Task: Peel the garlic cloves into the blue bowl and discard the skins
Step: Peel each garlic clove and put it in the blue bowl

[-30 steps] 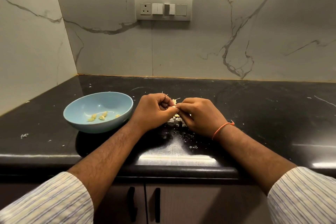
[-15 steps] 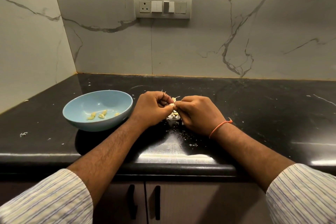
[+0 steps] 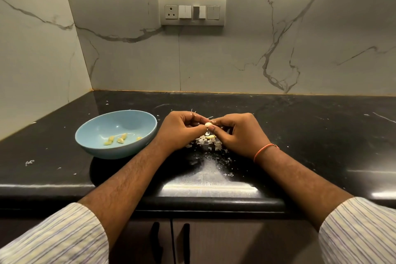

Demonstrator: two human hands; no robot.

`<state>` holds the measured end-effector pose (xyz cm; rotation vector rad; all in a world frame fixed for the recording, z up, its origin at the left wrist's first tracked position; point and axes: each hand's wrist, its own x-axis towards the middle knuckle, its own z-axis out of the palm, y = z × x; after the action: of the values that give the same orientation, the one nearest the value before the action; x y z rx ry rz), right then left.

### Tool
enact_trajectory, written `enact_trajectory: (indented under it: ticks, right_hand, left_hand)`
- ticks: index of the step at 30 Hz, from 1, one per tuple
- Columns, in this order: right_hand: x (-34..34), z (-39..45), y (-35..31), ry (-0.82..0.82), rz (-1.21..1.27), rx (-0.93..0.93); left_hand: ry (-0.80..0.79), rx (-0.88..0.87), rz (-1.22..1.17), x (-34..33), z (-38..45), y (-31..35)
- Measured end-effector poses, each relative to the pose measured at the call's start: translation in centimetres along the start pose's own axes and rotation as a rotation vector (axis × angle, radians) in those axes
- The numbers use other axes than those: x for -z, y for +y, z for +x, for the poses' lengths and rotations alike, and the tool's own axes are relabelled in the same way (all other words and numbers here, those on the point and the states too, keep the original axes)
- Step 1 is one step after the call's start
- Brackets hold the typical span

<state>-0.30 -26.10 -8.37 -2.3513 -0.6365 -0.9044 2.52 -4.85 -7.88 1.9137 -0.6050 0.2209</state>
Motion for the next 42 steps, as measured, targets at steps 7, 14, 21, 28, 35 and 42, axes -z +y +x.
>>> enact_trajectory:
  ticks: [7, 14, 21, 28, 35, 42]
  right_hand:
    - [0.1, 0.1, 0.1, 0.054, 0.041, 0.063]
    - [-0.2, 0.3, 0.4, 0.108, -0.107, 0.23]
    - [-1.3, 0.4, 0.3, 0.114, -0.365, 0.376]
    - [-1.2, 0.3, -0.1, 0.125, -0.36, 0.37]
    - [-1.1, 0.2, -0.6, 0.108, -0.328, 0.339]
    - [-0.7, 0.3, -0.8, 0.121, -0.24, 0.229]
  left_hand:
    - [0.012, 0.04, -0.047, -0.1, -0.1, 0.3]
    - [-0.003, 0.104, -0.098, 0.0, -0.1, 0.6]
    - [0.003, 0.142, -0.165, 0.1, -0.1, 0.7]
    - [0.021, 0.215, -0.283, 0.0, -0.1, 0.6]
    - [0.03, 0.227, -0.318, -0.1, 0.1, 0.4]
    - [0.012, 0.18, -0.292, -0.2, -0.1, 0.5]
